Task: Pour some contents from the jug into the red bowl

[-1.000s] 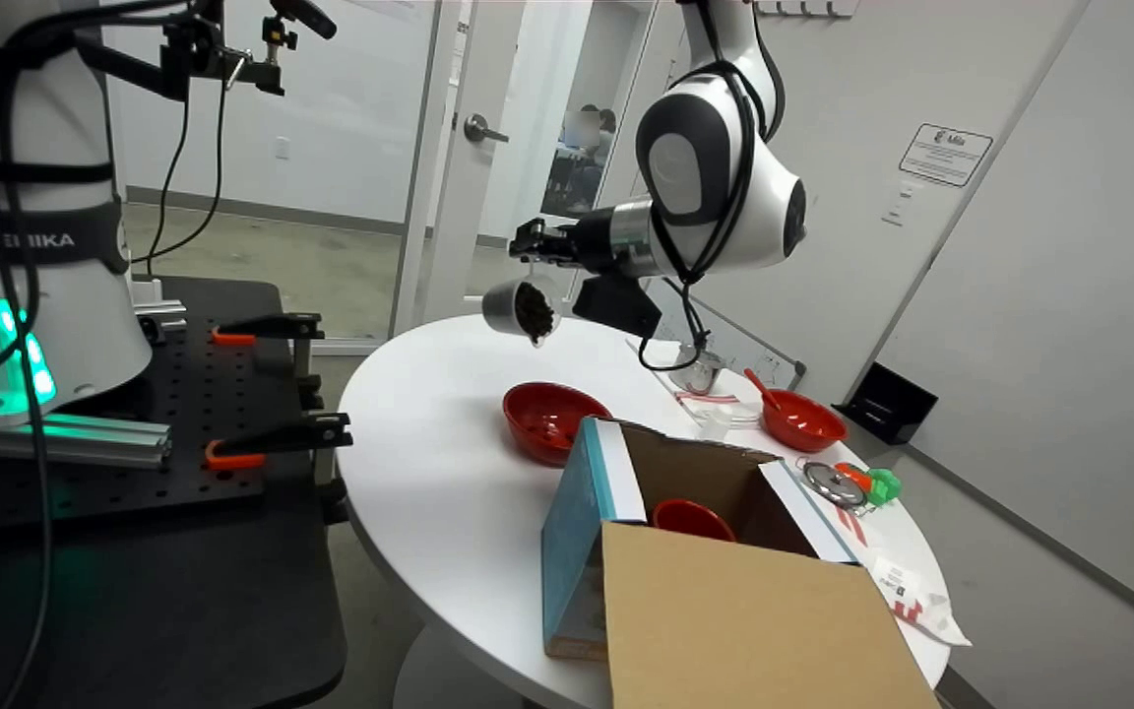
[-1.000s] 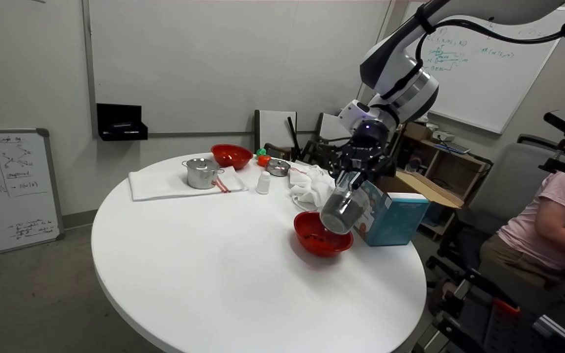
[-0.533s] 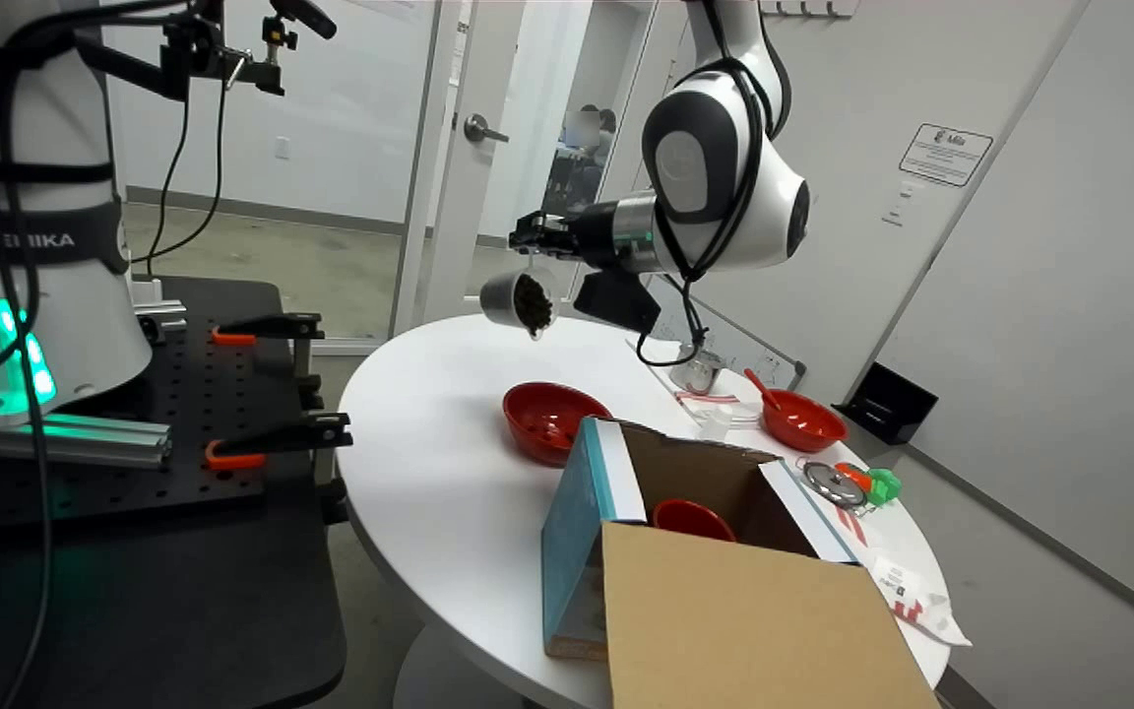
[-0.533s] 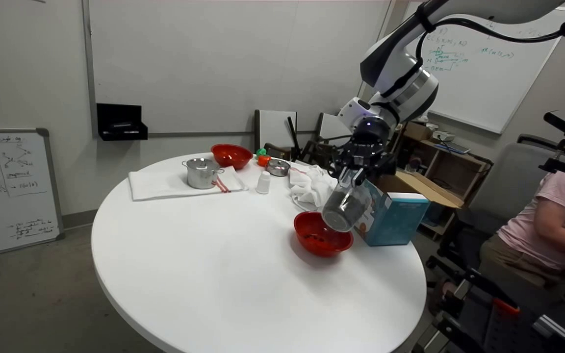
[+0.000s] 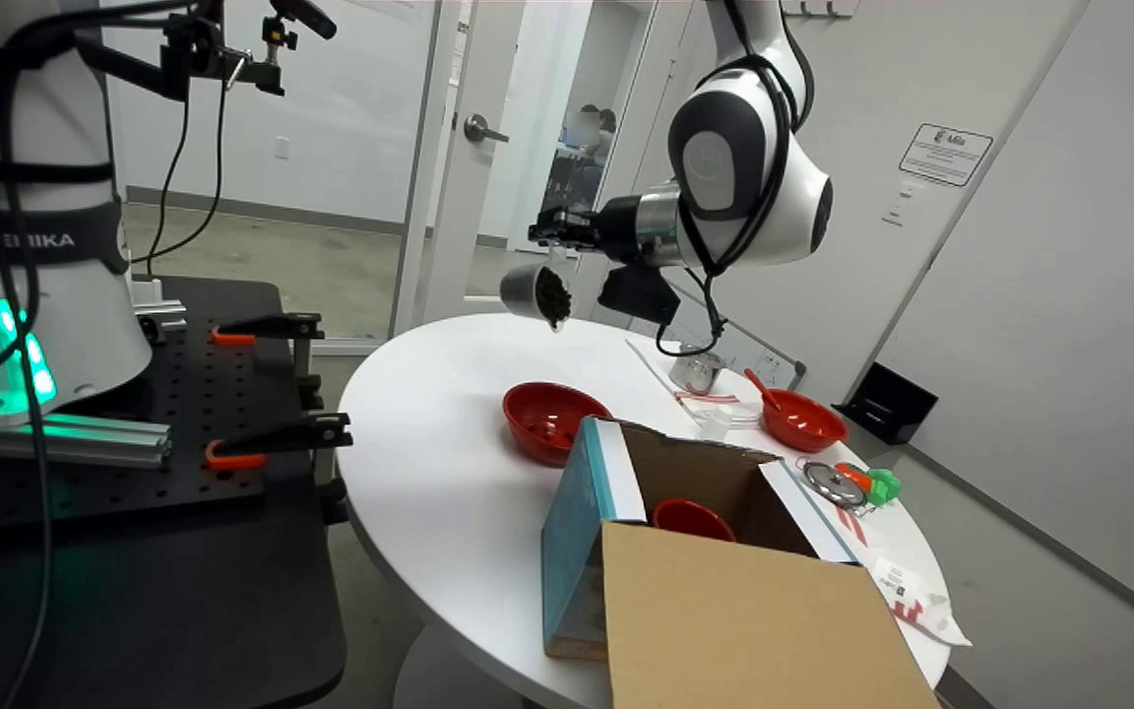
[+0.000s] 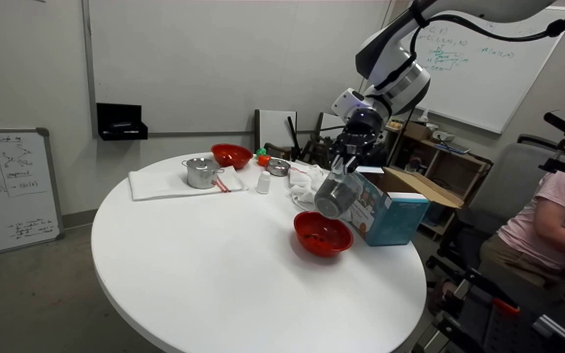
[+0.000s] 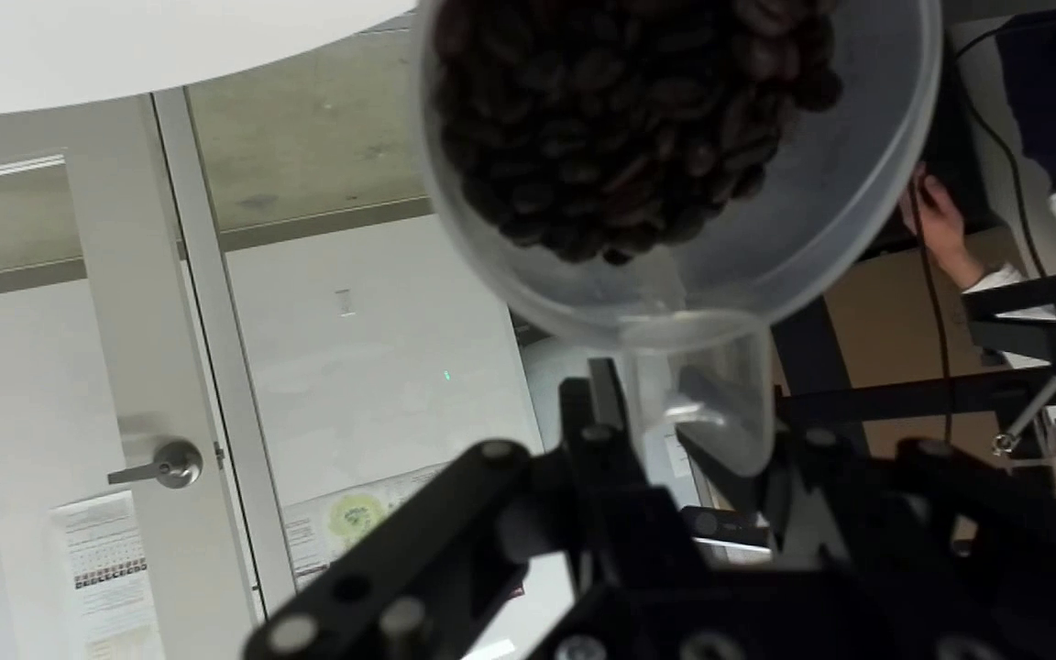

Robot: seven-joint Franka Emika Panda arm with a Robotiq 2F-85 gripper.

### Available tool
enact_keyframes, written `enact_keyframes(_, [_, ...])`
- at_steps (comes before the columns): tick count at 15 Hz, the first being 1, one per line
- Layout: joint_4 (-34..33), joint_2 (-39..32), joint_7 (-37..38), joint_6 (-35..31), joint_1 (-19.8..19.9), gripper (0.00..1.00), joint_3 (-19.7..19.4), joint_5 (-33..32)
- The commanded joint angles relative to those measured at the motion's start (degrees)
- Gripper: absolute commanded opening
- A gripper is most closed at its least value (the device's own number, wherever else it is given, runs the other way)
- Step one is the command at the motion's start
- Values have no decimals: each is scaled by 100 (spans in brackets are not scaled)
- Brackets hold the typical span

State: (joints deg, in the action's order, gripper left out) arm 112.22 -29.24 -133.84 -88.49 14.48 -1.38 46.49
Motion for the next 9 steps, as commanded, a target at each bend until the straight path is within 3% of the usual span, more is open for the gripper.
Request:
enact_keyframes(1, [-620, -342, 87, 544, 18, 6, -18, 35])
enact_keyframes(9, [-1415, -963, 101, 1530, 181, 6, -15, 23])
